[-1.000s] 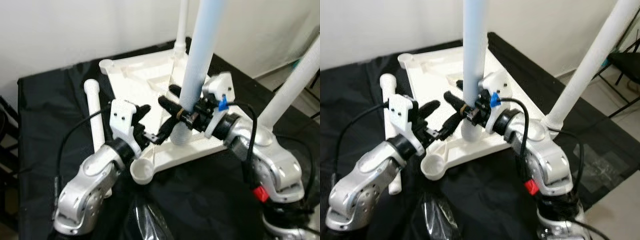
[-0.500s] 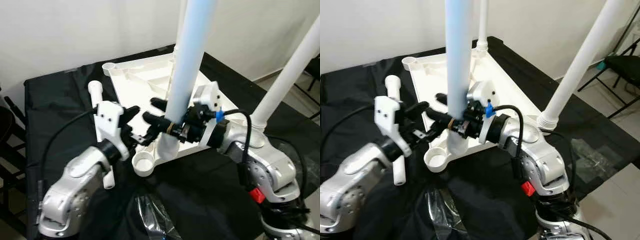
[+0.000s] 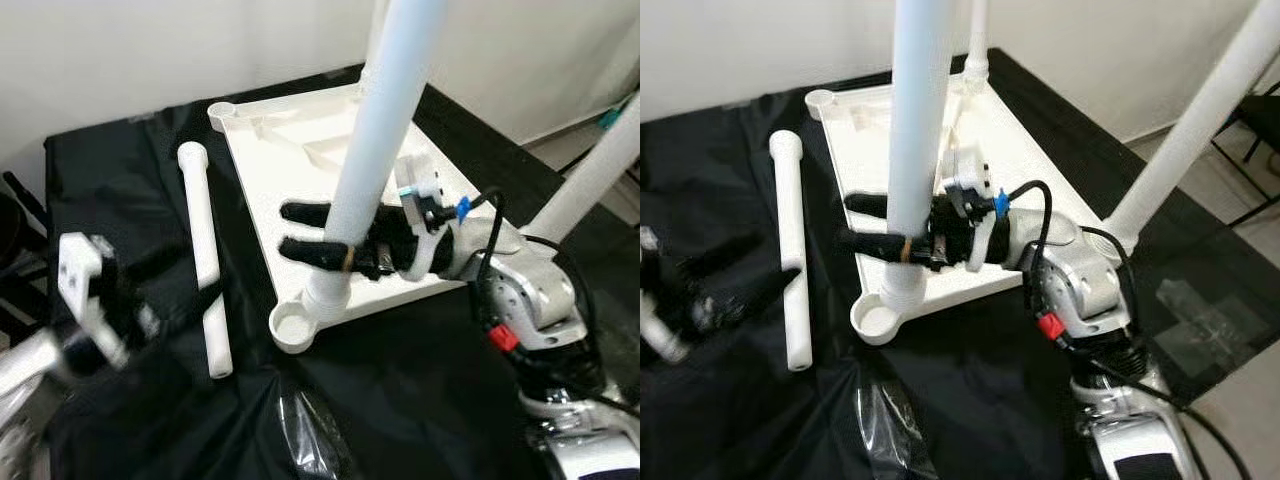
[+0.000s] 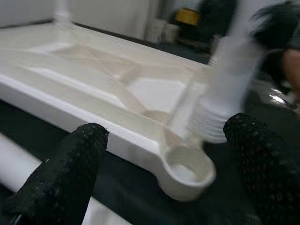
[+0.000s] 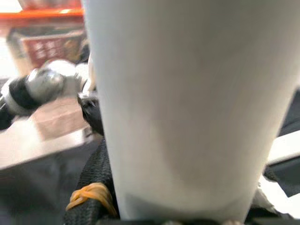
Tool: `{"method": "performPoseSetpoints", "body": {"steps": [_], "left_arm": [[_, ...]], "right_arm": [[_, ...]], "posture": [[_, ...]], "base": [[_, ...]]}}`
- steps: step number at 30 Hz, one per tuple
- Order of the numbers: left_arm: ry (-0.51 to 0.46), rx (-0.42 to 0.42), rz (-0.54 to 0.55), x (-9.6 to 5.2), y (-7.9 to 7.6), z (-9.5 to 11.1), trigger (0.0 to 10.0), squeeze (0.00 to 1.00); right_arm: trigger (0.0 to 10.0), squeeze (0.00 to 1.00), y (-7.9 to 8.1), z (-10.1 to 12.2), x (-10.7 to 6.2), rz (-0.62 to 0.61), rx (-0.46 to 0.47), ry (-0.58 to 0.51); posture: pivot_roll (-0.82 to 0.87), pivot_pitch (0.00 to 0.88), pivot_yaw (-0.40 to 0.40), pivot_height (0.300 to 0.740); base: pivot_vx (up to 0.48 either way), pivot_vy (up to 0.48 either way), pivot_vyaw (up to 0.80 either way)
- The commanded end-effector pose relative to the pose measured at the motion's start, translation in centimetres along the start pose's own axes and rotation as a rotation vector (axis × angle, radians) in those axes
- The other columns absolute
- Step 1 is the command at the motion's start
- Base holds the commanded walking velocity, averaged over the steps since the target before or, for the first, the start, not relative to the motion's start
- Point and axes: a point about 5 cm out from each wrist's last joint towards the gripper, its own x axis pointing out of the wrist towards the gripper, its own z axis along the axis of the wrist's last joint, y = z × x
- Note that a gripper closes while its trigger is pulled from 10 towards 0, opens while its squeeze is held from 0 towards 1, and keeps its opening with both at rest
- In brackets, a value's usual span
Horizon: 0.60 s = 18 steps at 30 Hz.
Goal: Building children table
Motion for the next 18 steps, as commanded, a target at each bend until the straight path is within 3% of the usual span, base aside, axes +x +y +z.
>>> {"method": "performPoseSetpoints", "body": {"steps": [1,3,6,10,18], "left_arm": [[0.017,0.001,-0.073,0.2,-0.9,0.2,10.0,0.0],[0.008,0.006,-0.11,0.8,-1.6,0.5,10.0,0.0],[0.0,0.01,-0.118,0.9,-1.8,0.5,10.0,0.0],[-0.061,0.006,-0.122,2.1,-2.7,0.9,10.0,0.0],[-0.112,-0.033,-0.102,3.8,-4.2,0.3,10.0,0.0]], "right_arm": [[10.0,0.0,0.4,0.0,0.5,0.074,-0.006,0.009],[10.0,0.0,0.6,-0.2,1.0,0.168,-0.016,0.033],[10.0,0.0,0.5,-0.3,1.2,0.199,-0.025,0.043],[10.0,0.0,1.2,-0.2,2.7,0.324,-0.042,0.049],[10.0,0.0,1.3,1.2,4.7,0.377,-0.165,0.047]], "posture": [[0.04,0.334,-0.054,0.74],[0.04,0.35,-0.057,0.74],[0.04,0.351,-0.058,0.74],[0.04,0.355,-0.065,0.74],[0.04,0.348,-0.073,0.74]], "base": [[0.0,0.0,0.0],[0.0,0.0,0.0],[0.0,0.0,0.0],[0.0,0.0,0.0],[0.0,0.0,0.0]]}}
